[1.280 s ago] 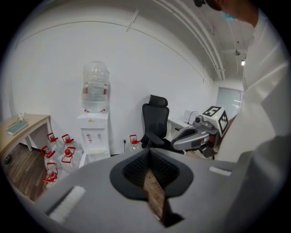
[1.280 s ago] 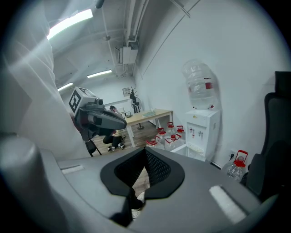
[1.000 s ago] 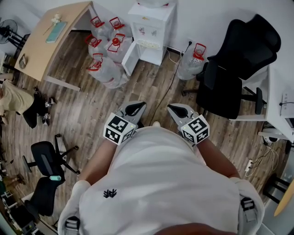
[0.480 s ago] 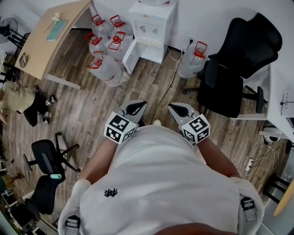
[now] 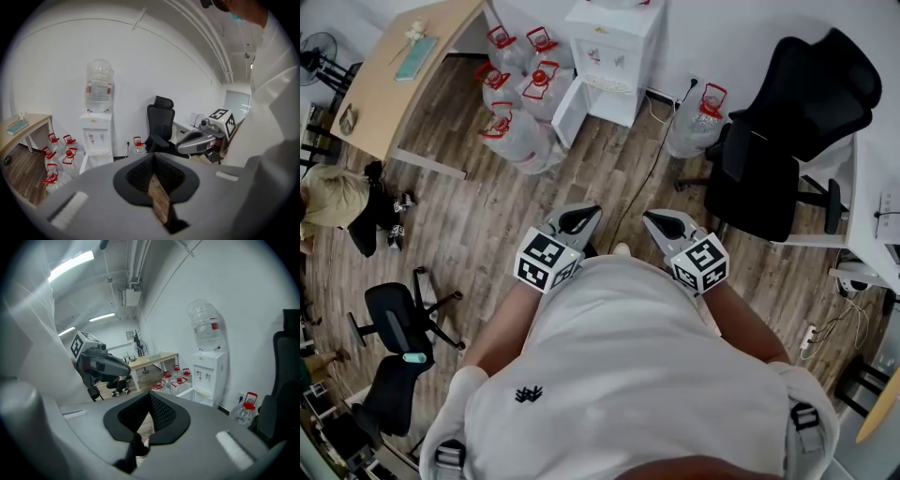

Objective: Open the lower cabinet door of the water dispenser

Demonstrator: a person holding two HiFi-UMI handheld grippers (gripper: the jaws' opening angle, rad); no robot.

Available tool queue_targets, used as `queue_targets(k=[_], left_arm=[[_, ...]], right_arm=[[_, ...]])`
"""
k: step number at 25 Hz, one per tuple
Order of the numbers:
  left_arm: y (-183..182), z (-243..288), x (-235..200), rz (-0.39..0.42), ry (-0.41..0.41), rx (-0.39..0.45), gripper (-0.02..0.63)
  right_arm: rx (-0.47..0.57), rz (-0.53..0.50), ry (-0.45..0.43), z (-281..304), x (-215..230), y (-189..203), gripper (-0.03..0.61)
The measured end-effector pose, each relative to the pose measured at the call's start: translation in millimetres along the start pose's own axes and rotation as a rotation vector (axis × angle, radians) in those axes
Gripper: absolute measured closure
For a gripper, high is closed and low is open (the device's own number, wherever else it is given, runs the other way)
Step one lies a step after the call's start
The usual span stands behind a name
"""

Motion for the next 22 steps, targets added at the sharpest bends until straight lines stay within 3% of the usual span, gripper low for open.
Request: queue_targets(k=[11,22], left_arm=[[-9.0,7.8,-31.3,-0.01,0.006,0.0,0.559],[-15.6,-18.4,-119.7,-0.038,-0.018,0.031,0.559]], right_arm=[[-0.021,0.002,0.006,25.2,14.7,-9.7,0.577],[-0.066,-0.047,-0.008,108.6,23.0,-45.6,0.577]])
Point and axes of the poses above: the fingertips, and each gripper's own axes: z forward along the fingers, x to its right, y out of its underside, the point moved 4 cm from there along -z, backward along the fingers, and after that the axes turned 4 degrees about -z, right-handed, at the moved point
